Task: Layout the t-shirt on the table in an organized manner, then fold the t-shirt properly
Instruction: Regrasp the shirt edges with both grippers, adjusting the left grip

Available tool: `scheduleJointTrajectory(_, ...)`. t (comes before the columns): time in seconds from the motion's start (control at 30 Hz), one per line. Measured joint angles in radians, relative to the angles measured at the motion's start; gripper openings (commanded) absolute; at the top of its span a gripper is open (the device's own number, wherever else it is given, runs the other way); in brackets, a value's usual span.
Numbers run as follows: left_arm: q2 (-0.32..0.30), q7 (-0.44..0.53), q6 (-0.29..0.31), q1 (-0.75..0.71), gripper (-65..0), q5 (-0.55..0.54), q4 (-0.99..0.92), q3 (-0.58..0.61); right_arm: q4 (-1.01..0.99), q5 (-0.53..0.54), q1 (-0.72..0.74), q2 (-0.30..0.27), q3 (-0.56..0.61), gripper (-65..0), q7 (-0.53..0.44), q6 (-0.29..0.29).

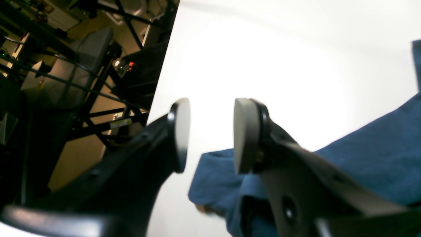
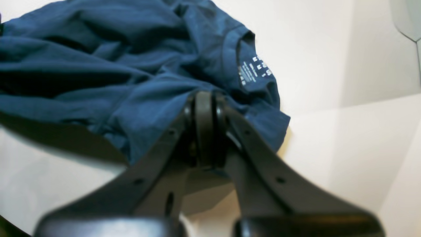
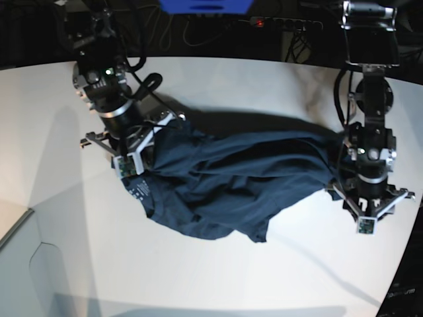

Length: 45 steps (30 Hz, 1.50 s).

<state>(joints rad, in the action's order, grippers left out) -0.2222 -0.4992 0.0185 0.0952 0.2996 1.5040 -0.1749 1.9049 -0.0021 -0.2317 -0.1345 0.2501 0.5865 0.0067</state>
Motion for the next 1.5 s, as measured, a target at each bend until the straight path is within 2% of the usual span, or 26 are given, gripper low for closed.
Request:
scheduleJointTrajectory(0.3, 0.023, -0.001, 0.0, -0.251, -43.0, -0.002, 0.055, -0.006, -0.002, 0.0, -0.002, 0.002, 0.003, -65.0, 0.001, 0.0)
scheduleJointTrajectory(0.43, 0.037, 0.011, -0.004, -0.306, -42.9, -0.003, 0.053, -0.046, -0.002, 0.001, -0.002, 0.002, 0.003, -65.0, 0.0, 0.0)
scheduleJointTrajectory(0.57, 0.089, 0.01, -0.008, -0.314, -42.9, -0.003, 0.021, -0.147, -0.002, 0.0, -0.005, 0.025, 0.003, -65.0, 0.0, 0.0)
scheduleJointTrajectory(0.67, 0.104, 0.007, -0.011, -0.302, -42.8, -0.003, -0.007, -0.163, -0.002, 0.003, -0.005, 0.03, 0.008, -65.0, 0.0, 0.0)
scheduleJointTrajectory(1.4, 0.103, 0.02, -0.011, -0.163, -43.2, -0.004, -0.23, -0.161, -0.003, 0.003, -0.021, 0.03, 0.006, -65.0, 0.008, 0.0)
scheduleJointTrajectory(1.5, 0.092, 0.024, -0.011, -0.162, -44.4, -0.004, -0.263, -0.121, -0.003, 0.003, -0.021, 0.029, 0.006, -65.0, 0.008, 0.0)
